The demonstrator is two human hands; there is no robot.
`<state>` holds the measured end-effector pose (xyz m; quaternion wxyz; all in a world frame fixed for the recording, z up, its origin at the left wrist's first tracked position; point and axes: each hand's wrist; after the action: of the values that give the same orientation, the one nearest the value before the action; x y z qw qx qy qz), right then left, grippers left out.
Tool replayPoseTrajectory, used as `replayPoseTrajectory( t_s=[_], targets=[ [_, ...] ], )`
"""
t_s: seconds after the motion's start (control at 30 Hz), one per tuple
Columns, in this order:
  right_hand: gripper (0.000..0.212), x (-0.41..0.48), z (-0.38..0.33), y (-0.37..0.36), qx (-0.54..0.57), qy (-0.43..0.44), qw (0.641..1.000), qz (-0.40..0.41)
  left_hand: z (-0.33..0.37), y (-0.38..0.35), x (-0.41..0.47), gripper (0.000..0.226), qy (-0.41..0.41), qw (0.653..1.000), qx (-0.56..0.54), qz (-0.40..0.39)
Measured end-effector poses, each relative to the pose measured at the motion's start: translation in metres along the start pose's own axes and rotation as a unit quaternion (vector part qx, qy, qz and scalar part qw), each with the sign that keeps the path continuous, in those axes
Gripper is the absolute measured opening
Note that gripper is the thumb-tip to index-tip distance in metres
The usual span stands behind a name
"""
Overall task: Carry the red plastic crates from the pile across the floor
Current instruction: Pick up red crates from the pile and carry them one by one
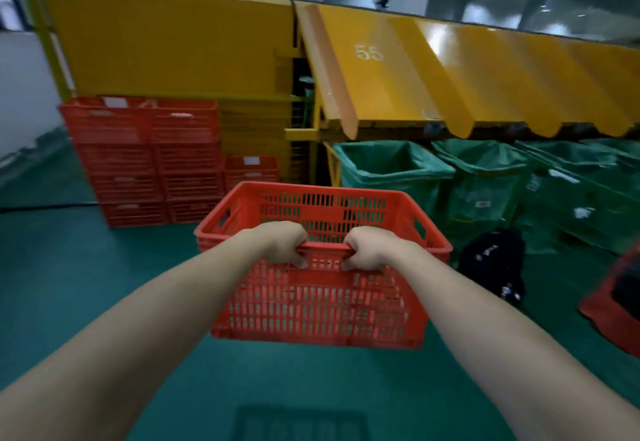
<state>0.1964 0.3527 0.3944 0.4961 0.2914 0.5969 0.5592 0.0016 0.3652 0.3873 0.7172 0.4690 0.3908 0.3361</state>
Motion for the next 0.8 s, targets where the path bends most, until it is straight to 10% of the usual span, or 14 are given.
replayPoseTrajectory(
  t_s=[0.8],
  targets=[
    [0.018, 0.529, -0.053, 0.186, -0.065, 0.112, 0.985, 0.113, -0.404, 0.213, 0.244, 0.024, 0.114, 0.987, 0.017, 0.116]
  ],
)
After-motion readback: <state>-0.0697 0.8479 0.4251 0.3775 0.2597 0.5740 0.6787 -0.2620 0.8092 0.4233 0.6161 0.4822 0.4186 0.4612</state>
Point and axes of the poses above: each hand's wrist, its own x-axis towards the middle knuckle, its own y-axis out of the back of the hand, z = x × y, and after that the axes turned 10 degrees about -x, right-handed
